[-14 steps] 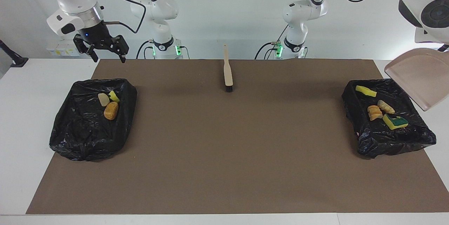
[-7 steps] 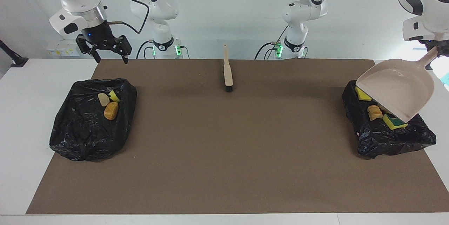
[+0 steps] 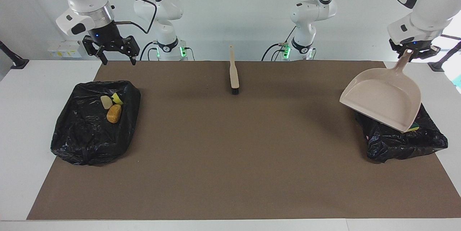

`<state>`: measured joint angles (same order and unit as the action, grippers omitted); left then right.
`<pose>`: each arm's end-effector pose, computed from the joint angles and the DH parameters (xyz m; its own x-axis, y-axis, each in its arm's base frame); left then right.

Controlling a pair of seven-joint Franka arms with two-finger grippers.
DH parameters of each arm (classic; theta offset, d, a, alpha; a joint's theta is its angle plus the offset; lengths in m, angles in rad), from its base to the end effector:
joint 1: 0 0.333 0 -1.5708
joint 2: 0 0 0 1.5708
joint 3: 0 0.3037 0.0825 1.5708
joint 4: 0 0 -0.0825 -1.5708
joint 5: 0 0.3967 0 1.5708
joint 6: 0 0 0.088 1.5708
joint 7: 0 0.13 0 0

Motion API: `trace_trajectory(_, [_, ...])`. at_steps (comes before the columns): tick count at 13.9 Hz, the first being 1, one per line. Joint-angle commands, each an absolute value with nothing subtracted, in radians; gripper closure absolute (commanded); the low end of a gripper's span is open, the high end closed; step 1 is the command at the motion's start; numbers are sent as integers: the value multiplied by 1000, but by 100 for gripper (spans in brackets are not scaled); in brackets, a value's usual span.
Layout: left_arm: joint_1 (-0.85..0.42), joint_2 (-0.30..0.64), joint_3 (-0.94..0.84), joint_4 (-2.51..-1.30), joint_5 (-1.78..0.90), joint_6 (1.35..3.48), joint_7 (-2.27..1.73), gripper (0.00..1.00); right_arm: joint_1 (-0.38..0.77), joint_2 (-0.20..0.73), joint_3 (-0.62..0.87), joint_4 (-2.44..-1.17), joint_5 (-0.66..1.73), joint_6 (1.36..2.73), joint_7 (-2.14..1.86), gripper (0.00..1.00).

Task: Sweep and dump trash in bin
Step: 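Bring the empty dustpan back to the table center with the left gripper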

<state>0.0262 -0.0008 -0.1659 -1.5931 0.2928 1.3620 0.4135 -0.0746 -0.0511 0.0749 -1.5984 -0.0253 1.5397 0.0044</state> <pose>0.5374 -0.0332 0.5702 0.8346 -0.4505 -0.3170 -0.5185 -0.8367 -0.1762 0.5486 -0.0022 0.6016 1.0000 -0.0050 -0.0076 -0.0048 -0.9996 0.0291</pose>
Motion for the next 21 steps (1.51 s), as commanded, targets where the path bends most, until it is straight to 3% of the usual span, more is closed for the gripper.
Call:
trace_trajectory(1, [-95,-23,-152,-1641,189,1384,157,100,-91,-41,80,-1585,-9,1543,21,0])
trace_trajectory(5, [-285,6,-152,-1707,65,1616,-157,100,-90,-41,80,-1585,-9,1543,21,0])
trace_trajectory(9, [-396,104,-150,-1706,-17,1805,-362,100,-89,-41,80,-1585,-9,1543,21,0])
trace_trajectory(11, [-477,202,-150,-1695,-21,1920,-508,100,-91,-41,78,-1585,-9,1543,21,0])
trace_trajectory(13, [-509,254,-152,-1697,-23,2012,-558,100,-91,-41,80,-1585,-9,1543,21,0])
trace_trajectory(21, [-571,321,-167,-1735,-103,2108,-555,100,-91,-41,80,-1585,-9,1543,21,0])
